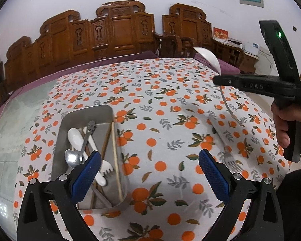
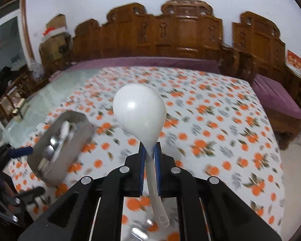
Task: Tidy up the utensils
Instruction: 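Grasp the metal fork with the left tool while the right tool holds the white spoon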
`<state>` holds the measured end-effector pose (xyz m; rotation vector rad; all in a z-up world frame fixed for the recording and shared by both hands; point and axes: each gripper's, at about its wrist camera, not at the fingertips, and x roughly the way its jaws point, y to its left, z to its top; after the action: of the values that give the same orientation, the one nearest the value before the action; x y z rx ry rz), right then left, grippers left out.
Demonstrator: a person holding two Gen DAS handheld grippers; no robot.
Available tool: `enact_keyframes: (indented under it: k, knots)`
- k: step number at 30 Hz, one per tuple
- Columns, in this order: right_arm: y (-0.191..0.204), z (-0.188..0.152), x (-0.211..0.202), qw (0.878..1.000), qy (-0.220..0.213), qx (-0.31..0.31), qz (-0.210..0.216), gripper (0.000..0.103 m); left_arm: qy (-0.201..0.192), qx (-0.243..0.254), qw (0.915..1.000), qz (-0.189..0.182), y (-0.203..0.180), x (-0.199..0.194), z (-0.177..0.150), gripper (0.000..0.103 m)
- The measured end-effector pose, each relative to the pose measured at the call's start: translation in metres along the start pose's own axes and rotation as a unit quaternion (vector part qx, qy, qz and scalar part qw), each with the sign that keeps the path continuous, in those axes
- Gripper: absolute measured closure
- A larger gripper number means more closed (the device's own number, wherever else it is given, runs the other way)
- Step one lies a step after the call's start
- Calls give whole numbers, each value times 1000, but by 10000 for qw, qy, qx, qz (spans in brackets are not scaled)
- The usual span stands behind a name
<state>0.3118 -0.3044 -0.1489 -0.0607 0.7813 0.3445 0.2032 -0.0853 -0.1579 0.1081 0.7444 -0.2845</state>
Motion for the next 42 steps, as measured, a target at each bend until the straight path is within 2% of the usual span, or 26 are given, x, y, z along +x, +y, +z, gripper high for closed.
enact_keyframes:
  k: [8, 11, 16, 27, 34, 37, 39, 42]
  knots:
    - [-47, -42, -31, 9984, 264, 168, -474, 92, 228, 159, 9992, -294, -41, 13, 5, 9]
    - [-58, -61, -37, 9975, 357, 237, -563, 92, 431, 126, 9977, -499, -61, 31, 5, 9]
    - [-71, -81, -38, 9967, 435, 362, -585, 92, 709, 399, 9949, -600, -96, 60, 6, 11]
    - [-86, -85, -37, 9958, 452, 572, -549, 92, 1396, 354, 9861, -825, -130, 125, 18, 59]
    - [-84, -82, -38, 9963, 425, 543, -522, 92, 1505, 539, 9849, -663, -144, 136, 16, 68]
    - [-81, -81, -39, 9965, 415, 522, -509, 92, 1489, 601, 9857, -519, -144, 136, 16, 80]
    - [-78, -80, -40, 9967, 406, 494, -502, 92, 1497, 617, 9856, -491, -142, 135, 16, 96]
    - [-74, -79, -41, 9970, 396, 456, -478, 92, 1514, 660, 9853, -442, -138, 134, 15, 97]
